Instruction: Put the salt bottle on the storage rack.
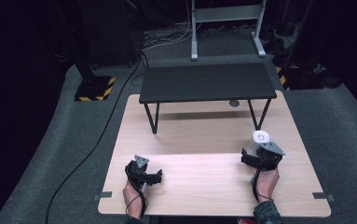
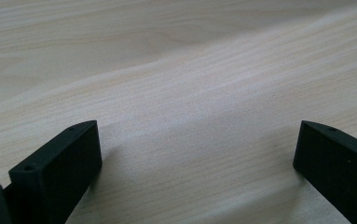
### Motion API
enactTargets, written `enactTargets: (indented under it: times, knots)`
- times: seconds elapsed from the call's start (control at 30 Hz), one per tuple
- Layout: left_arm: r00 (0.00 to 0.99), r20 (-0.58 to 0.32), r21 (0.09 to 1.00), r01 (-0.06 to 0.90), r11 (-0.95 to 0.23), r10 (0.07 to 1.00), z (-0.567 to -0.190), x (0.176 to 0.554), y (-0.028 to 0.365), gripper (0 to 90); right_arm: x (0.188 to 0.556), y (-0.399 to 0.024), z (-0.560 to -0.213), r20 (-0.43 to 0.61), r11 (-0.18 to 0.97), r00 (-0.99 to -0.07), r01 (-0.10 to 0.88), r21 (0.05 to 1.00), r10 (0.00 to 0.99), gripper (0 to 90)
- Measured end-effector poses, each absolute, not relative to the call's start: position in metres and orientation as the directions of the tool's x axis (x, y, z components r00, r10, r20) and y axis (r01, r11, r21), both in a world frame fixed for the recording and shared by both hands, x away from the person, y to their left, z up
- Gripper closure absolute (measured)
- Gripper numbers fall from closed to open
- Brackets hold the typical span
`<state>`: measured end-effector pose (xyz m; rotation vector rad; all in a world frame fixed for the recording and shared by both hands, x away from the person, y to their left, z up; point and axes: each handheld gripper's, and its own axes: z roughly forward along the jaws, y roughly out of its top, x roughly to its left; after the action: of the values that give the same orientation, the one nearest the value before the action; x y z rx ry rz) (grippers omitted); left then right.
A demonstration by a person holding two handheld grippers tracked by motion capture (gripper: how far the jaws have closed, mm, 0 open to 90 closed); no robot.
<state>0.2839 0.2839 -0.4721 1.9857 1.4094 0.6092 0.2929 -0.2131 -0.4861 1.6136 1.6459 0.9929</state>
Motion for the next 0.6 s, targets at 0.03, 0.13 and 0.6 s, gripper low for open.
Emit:
enactTargets:
  times: [0.03,0.13,0.6]
  knots:
    - [0.324,0.016,0.713,0.659,-0.238,0.946,-0.472,0.284,0.284,0.4,0.294,-0.213,-0.487,0.072,-0.033,-0.054,0.527,0.849,0.996,0.0]
    - [0.325,0.016,0.713,0.659,-0.238,0.946,-0.472,0.284,0.284,0.4,0.298,-0.212,-0.488,0.071,-0.036,-0.047,0.526,0.85,0.996,6.5]
    - [0.325,0.016,0.714,0.659,-0.239,0.946,-0.472,0.284,0.284,0.4,0.293,-0.204,-0.493,0.033,-0.021,-0.015,0.493,0.87,0.999,29.4]
